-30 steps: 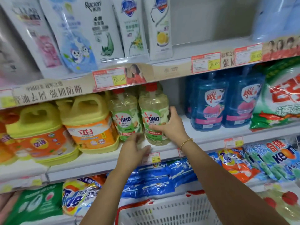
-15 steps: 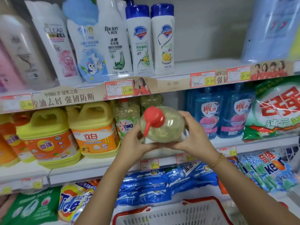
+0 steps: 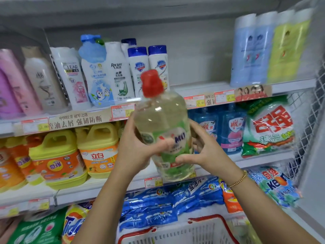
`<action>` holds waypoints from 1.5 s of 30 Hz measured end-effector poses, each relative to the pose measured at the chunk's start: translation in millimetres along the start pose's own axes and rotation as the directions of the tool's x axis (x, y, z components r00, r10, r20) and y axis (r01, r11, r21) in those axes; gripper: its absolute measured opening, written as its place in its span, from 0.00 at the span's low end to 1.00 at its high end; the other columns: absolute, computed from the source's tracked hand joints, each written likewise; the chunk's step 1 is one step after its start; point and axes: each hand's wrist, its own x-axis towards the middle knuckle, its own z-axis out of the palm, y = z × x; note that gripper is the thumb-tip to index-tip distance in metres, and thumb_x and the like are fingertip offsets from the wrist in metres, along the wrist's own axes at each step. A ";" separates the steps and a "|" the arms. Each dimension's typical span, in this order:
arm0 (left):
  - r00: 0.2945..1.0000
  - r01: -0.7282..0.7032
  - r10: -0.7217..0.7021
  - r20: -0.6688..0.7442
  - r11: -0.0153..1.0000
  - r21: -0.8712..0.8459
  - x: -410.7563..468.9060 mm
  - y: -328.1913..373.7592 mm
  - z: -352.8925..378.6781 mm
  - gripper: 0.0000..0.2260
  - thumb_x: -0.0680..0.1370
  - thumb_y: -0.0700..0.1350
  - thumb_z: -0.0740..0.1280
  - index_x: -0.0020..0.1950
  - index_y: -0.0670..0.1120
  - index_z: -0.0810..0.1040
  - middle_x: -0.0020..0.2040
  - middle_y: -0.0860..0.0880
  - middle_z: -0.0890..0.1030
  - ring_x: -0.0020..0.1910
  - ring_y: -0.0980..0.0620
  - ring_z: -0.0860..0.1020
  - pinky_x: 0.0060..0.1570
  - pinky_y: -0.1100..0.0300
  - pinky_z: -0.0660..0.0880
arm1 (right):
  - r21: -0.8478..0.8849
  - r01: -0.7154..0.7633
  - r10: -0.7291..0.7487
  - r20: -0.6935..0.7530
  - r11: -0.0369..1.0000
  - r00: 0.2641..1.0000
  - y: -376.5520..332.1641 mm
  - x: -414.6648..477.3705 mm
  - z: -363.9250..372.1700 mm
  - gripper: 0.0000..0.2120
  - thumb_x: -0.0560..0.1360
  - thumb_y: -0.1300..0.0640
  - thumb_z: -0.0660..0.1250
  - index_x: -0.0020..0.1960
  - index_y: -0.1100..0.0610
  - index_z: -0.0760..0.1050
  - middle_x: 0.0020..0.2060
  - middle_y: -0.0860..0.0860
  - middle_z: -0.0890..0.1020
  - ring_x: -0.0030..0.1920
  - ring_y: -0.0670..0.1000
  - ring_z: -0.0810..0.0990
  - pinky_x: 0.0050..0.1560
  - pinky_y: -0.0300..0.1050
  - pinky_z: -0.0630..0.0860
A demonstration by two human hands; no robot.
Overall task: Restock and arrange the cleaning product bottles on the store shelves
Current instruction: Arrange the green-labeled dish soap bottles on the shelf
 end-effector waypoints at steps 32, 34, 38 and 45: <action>0.991 0.085 -0.063 0.116 0.978 -0.190 16.0 -22.1 -5.4 0.32 0.52 0.46 0.82 0.54 0.43 0.79 0.48 0.46 0.85 0.49 0.47 0.83 0.43 0.55 0.80 | 0.893 -0.134 0.187 0.057 0.429 0.981 59.1 1.0 31.0 0.37 0.66 0.32 0.68 0.65 0.56 0.75 0.64 0.64 0.75 0.63 0.63 0.75 0.54 0.55 0.79; 0.996 0.091 -0.092 0.000 0.991 -0.101 15.6 -18.8 3.8 0.35 0.53 0.49 0.81 0.58 0.44 0.76 0.51 0.49 0.84 0.51 0.51 0.83 0.46 0.57 0.80 | 0.861 -0.103 0.185 0.011 0.497 0.983 60.1 3.0 32.5 0.31 0.73 0.36 0.61 0.70 0.53 0.70 0.68 0.62 0.72 0.68 0.62 0.70 0.63 0.57 0.73; 0.978 0.122 -0.135 -0.162 0.989 -0.083 14.2 -18.2 17.9 0.37 0.54 0.53 0.81 0.60 0.48 0.75 0.53 0.52 0.84 0.52 0.53 0.82 0.48 0.55 0.81 | 0.867 -0.066 0.135 -0.002 0.494 0.991 64.9 7.5 38.7 0.42 0.60 0.52 0.82 0.69 0.53 0.66 0.65 0.58 0.76 0.66 0.58 0.74 0.62 0.54 0.74; 0.981 0.176 -0.154 0.122 0.964 -0.198 20.5 -12.0 2.9 0.28 0.59 0.42 0.78 0.57 0.47 0.75 0.48 0.55 0.85 0.49 0.58 0.83 0.43 0.68 0.77 | 0.933 -0.069 0.202 -0.004 0.353 0.979 72.1 -0.6 38.0 0.38 0.53 0.52 0.85 0.62 0.54 0.78 0.61 0.60 0.78 0.59 0.60 0.79 0.54 0.60 0.78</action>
